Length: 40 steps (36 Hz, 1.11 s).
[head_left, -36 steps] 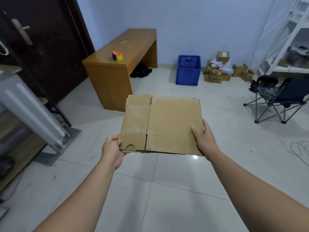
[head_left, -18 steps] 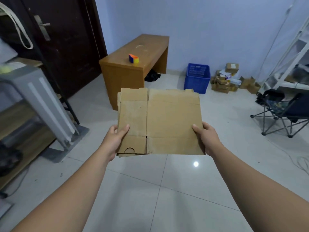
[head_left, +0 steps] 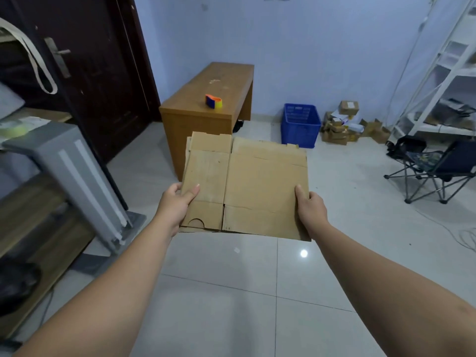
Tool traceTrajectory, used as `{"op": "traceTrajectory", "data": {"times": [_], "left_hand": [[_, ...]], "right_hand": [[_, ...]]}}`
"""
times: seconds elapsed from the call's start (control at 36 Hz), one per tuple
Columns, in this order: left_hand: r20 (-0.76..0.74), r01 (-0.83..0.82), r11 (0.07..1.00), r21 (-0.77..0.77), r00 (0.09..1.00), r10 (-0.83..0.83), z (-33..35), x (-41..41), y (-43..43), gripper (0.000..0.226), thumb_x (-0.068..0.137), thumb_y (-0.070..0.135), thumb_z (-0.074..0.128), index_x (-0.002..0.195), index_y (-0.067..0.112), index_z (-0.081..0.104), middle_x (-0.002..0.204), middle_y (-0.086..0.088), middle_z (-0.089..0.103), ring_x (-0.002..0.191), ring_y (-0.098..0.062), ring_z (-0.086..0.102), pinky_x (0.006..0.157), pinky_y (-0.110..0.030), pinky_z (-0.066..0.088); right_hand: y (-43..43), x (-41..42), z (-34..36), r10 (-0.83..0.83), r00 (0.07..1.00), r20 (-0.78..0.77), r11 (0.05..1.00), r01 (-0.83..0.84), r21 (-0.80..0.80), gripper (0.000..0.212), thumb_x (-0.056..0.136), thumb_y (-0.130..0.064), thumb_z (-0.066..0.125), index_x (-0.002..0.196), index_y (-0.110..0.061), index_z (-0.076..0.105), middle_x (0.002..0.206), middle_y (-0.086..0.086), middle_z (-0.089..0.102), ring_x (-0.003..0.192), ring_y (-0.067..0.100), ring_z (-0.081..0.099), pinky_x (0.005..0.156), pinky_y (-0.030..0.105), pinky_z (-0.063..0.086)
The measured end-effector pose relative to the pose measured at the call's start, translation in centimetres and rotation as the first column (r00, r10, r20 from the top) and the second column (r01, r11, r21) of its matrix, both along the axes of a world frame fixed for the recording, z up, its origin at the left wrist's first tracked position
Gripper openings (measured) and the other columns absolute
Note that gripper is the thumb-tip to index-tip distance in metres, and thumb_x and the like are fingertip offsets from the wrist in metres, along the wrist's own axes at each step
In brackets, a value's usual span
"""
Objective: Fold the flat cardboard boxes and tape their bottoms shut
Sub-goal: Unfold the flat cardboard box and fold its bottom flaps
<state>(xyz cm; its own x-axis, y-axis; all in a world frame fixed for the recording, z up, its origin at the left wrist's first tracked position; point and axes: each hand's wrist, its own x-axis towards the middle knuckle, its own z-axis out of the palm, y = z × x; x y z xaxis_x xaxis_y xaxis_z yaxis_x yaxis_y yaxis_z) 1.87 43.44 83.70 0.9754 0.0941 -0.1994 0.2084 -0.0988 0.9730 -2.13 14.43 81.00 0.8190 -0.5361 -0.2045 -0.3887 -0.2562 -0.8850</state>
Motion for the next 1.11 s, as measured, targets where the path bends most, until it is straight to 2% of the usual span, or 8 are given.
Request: {"op": "traceTrajectory", "data": {"times": [0.17,0.42,0.56,0.64,0.81,0.92,1.0,1.11], "left_hand": [[-0.050,-0.010,1.000,0.011,0.999,0.011,-0.8,2.6,2.2,0.063,0.082,0.047,0.069,0.134,0.015,0.049,0.124,-0.005,0.062,0.111,-0.028,0.060,0.098,-0.052,0.047],[-0.097,-0.058,0.998,0.037,0.993,0.062,-1.2,6.9,1.8,0.046,0.088,0.041,0.064,0.124,0.013,0.055,0.111,-0.006,0.066,0.101,-0.028,0.063,0.093,-0.049,0.051],[-0.086,-0.100,0.980,0.174,0.989,0.117,-1.3,11.4,1.1,0.061,0.089,0.061,0.049,0.126,0.012,0.054,0.117,-0.008,0.063,0.108,-0.029,0.059,0.096,-0.050,0.048],[-0.072,-0.136,0.963,0.232,0.985,0.156,-1.3,13.9,0.4,0.056,0.094,0.058,0.041,0.124,0.013,0.056,0.113,-0.007,0.063,0.105,-0.028,0.059,0.095,-0.050,0.048],[-0.106,-0.153,0.956,0.250,0.977,0.184,-2.3,18.8,0.2,0.051,0.095,0.049,0.048,0.128,0.011,0.057,0.123,-0.009,0.062,0.110,-0.028,0.058,0.099,-0.045,0.046],[-0.083,-0.176,0.953,0.246,0.976,0.201,-2.8,21.8,-0.1,0.046,0.099,0.041,0.047,0.129,0.007,0.056,0.123,-0.011,0.061,0.105,-0.025,0.057,0.087,-0.033,0.045],[-0.070,-0.181,0.952,0.249,0.977,0.204,-2.5,24.0,-0.2,0.043,0.101,0.037,0.044,0.130,0.007,0.053,0.117,-0.003,0.057,0.097,-0.019,0.050,0.079,-0.029,0.039],[-0.071,-0.167,0.955,0.246,0.979,0.189,-2.7,26.9,0.7,0.041,0.100,0.037,0.045,0.127,0.007,0.055,0.116,-0.009,0.061,0.089,-0.019,0.053,0.065,-0.025,0.040]], "right_hand": [[1.9,2.7,0.5,0.019,1.000,0.013,0.998,-0.018,-0.067,0.046,0.097,-0.054,0.037,0.102,-0.012,0.056,0.090,-0.002,0.058,0.093,0.025,0.057,0.084,0.040,0.046],[2.1,8.6,-0.2,0.046,0.998,-0.034,0.994,-0.049,-0.099,0.048,0.097,-0.054,0.035,0.104,-0.010,0.054,0.096,0.003,0.059,0.093,0.026,0.057,0.084,0.041,0.046],[1.3,13.8,-0.6,0.090,0.995,-0.035,0.992,-0.092,-0.081,0.050,0.097,-0.056,0.036,0.103,-0.010,0.053,0.099,0.006,0.059,0.095,0.028,0.057,0.086,0.042,0.047],[0.7,16.8,-0.7,0.118,0.992,-0.032,0.989,-0.120,-0.084,0.054,0.097,-0.057,0.036,0.104,-0.008,0.055,0.098,0.006,0.060,0.093,0.027,0.057,0.083,0.041,0.046],[-0.3,22.2,-1.0,0.167,0.985,-0.046,0.977,-0.171,-0.131,0.055,0.098,-0.057,0.034,0.103,-0.006,0.054,0.098,0.007,0.059,0.091,0.028,0.054,0.079,0.038,0.043],[-0.1,25.0,-1.3,0.172,0.984,-0.049,0.976,-0.177,-0.123,0.054,0.098,-0.057,0.034,0.104,-0.007,0.055,0.098,0.006,0.058,0.090,0.027,0.054,0.078,0.037,0.042],[0.3,27.2,-1.6,0.170,0.984,-0.051,0.979,-0.174,-0.101,0.053,0.097,-0.057,0.035,0.105,-0.008,0.055,0.099,0.005,0.058,0.091,0.027,0.054,0.078,0.037,0.042],[0.8,29.8,-1.5,0.170,0.984,-0.045,0.980,-0.173,-0.093,0.053,0.098,-0.057,0.035,0.104,-0.008,0.055,0.101,0.007,0.060,0.092,0.027,0.055,0.079,0.037,0.043]]}}
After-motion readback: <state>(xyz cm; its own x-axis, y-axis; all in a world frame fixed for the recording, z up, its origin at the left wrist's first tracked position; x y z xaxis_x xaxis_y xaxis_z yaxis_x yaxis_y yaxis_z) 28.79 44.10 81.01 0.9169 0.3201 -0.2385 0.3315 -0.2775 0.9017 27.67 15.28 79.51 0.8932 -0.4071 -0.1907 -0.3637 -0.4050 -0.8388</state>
